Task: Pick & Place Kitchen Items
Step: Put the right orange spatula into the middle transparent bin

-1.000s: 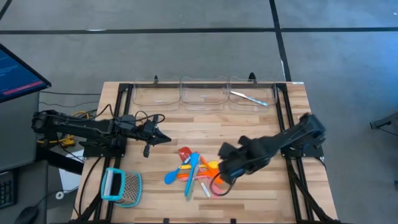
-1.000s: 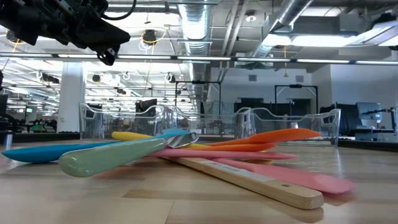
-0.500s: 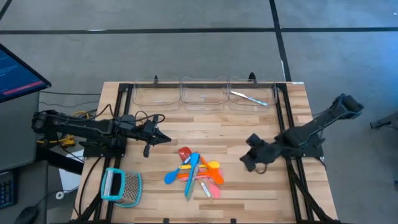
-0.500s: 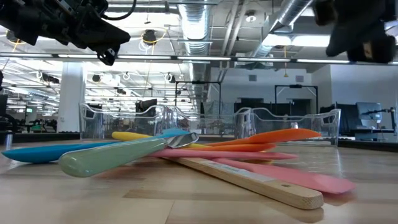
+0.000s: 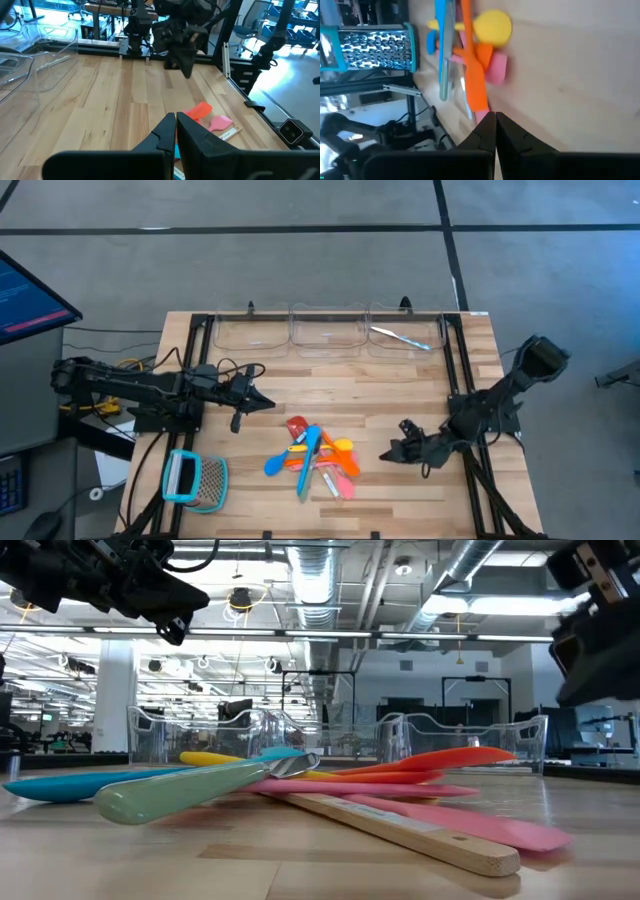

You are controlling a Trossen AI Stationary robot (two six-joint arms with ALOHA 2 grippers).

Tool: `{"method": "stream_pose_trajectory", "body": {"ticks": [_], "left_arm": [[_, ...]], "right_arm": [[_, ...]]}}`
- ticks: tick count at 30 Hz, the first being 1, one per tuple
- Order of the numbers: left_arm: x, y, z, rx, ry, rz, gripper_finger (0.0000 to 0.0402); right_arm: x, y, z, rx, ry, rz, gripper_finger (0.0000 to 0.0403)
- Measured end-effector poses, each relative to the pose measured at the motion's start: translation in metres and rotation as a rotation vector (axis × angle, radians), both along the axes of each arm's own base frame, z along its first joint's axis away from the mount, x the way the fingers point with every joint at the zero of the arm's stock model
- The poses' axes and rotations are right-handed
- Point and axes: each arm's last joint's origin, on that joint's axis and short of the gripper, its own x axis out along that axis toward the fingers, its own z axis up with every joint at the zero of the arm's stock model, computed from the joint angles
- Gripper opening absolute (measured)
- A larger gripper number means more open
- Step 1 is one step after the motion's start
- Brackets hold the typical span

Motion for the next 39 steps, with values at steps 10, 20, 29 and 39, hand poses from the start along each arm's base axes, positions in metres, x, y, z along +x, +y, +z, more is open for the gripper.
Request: {"method": "stream_pose_trajectory", "body": {"ticks": [10, 20, 29, 39], "left_arm": [[0.0, 0.0, 0.0, 0.0, 0.0, 0.001, 0.0008], [0.0, 0.0, 0.0, -0.001, 0.004, 0.0, 0.0008], [0.0, 0.0, -0.001, 0.0, 0.007, 0.0, 0.0008], [0.0, 0.0, -0.001, 0.0, 0.008, 0.0, 0.0008]], "right_arm": [[0.028, 0.02, -0.019, 0.188, -0.067, -0.068, 0.0001], [0.055, 0.033, -0.025, 0.21, 0.007, -0.138, 0.0], [0.051, 0.034, -0.012, 0.164, 0.087, -0.165, 0.0001], [0.046, 0.035, -0.017, 0.119, 0.221, -0.114, 0.0058]]}}
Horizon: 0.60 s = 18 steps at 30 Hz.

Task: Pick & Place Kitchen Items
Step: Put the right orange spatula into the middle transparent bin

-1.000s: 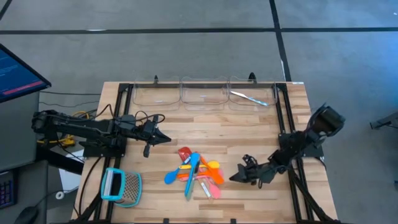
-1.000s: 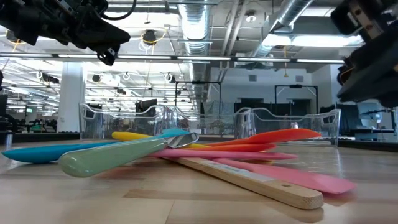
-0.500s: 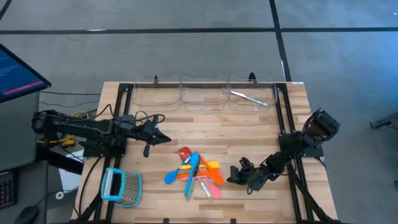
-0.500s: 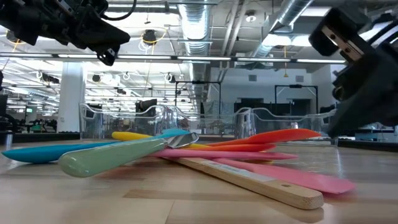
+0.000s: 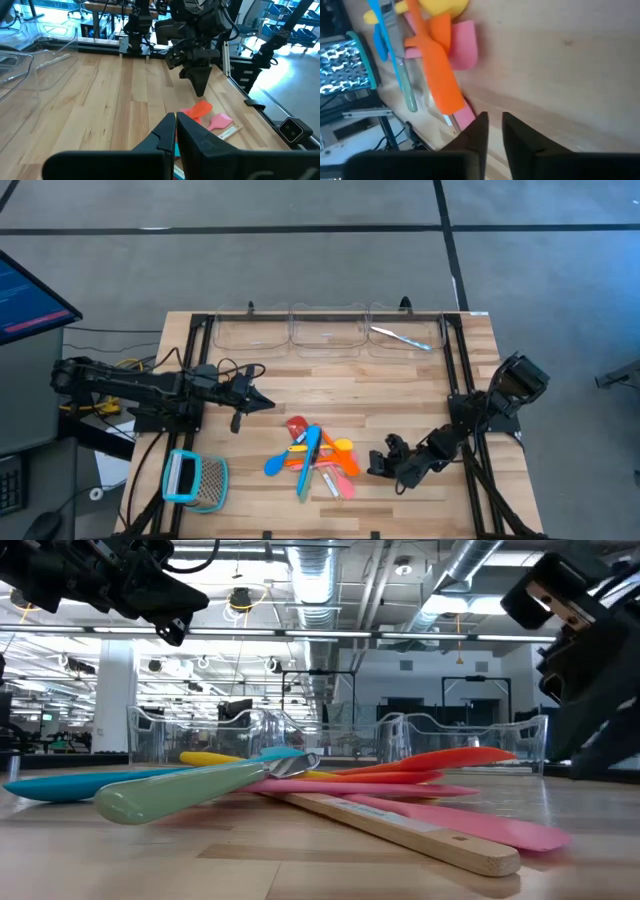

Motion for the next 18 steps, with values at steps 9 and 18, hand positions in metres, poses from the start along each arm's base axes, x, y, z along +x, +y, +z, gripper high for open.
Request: {"method": "stream_pose_trajectory", "body": {"ticks": [9, 18], "left_arm": [[0.0, 0.0, 0.0, 0.0, 0.001, -0.001, 0.0008], [-0.001, 0.0, -0.003, 0.001, 0.027, -0.001, 0.0008]], "right_arm": [[0.008, -0.003, 0.004, 0.044, -0.047, -0.032, 0.0163], [0.02, 0.004, -0.019, 0.074, -0.094, -0.035, 0.0193]]}}
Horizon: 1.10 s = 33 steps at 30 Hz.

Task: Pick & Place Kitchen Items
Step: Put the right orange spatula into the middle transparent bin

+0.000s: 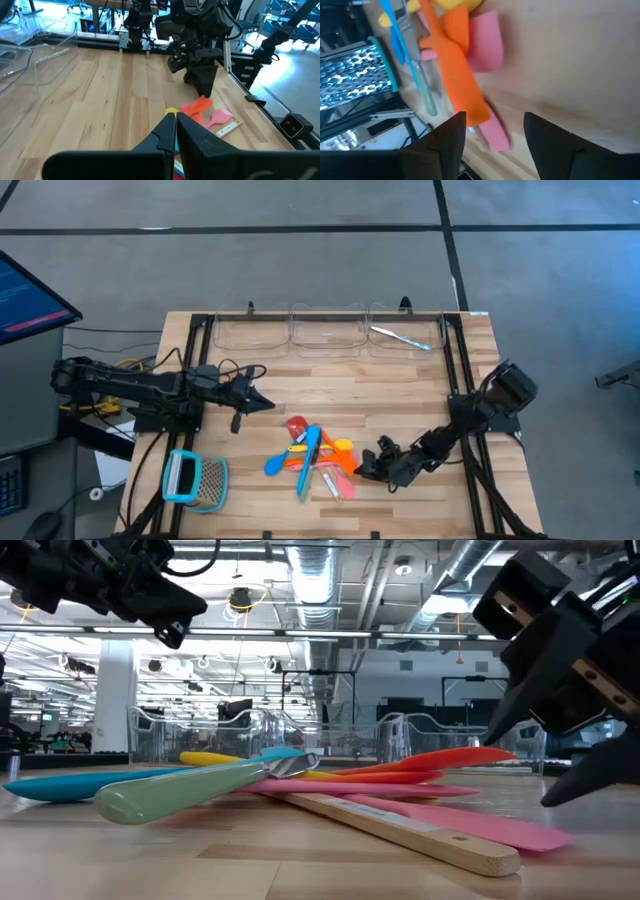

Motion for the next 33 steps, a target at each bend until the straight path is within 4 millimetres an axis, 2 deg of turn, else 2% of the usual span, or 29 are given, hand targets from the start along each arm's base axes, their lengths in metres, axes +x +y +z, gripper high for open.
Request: {"method": "stream_pose_trajectory", "body": {"ticks": [4, 12, 27, 33], "left_arm": [[-0.001, 0.0, -0.002, 0.001, 0.023, 0.0, 0.0008], [-0.001, 0.0, -0.003, 0.001, 0.03, 0.0, 0.0008], [-0.001, 0.0, -0.003, 0.001, 0.033, 0.0, 0.0008], [-0.001, 0.0, -0.003, 0.001, 0.033, 0.0, 0.0008]], "right_arm": [[0.004, 0.003, -0.006, -0.02, -0.04, -0.019, 0.0177], [0.005, -0.003, 0.001, -0.04, -0.048, -0.045, 0.014], [0.012, -0.017, -0.001, -0.065, -0.033, -0.094, 0.0134], [0.013, -0.018, -0.001, -0.114, -0.039, -0.071, 0.0104]]}}
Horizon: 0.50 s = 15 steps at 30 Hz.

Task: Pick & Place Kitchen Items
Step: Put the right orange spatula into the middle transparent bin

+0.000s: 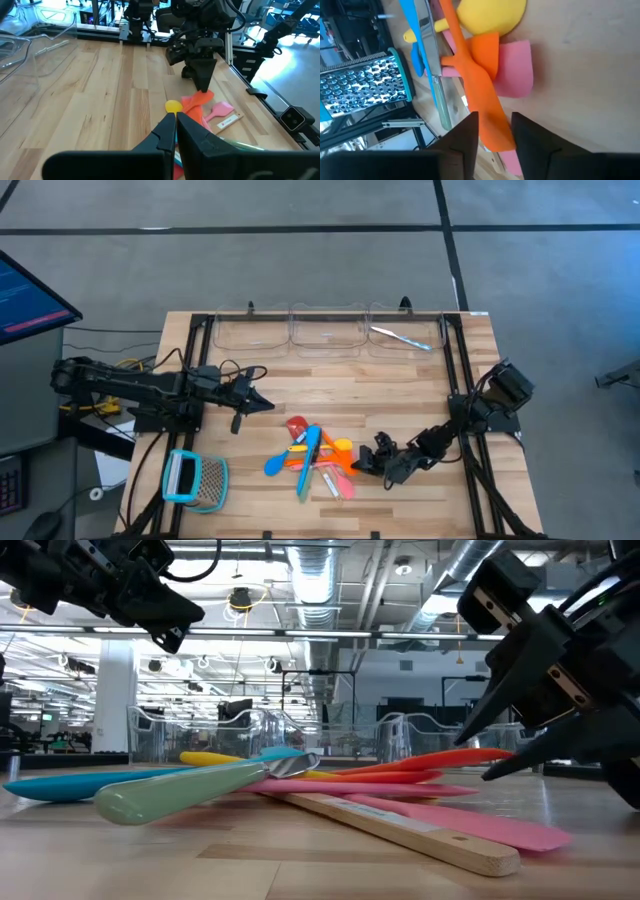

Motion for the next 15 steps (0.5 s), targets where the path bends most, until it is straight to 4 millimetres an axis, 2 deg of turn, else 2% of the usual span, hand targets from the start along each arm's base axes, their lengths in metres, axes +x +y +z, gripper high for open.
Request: {"method": "stream_pose_trajectory", "body": {"ticks": [7, 15], "left_arm": [[0.0, 0.0, 0.0, 0.0, 0.0, 0.0, 0.0008], [0.0, 0.0, 0.0, 0.0, 0.0, 0.0, 0.0008]], "right_arm": [[0.0, -0.001, -0.0002, -0.067, -0.007, 0.02, 0.0012], [-0.0019, 0.002, -0.0002, -0.082, -0.008, 0.05, 0.0004]]}}
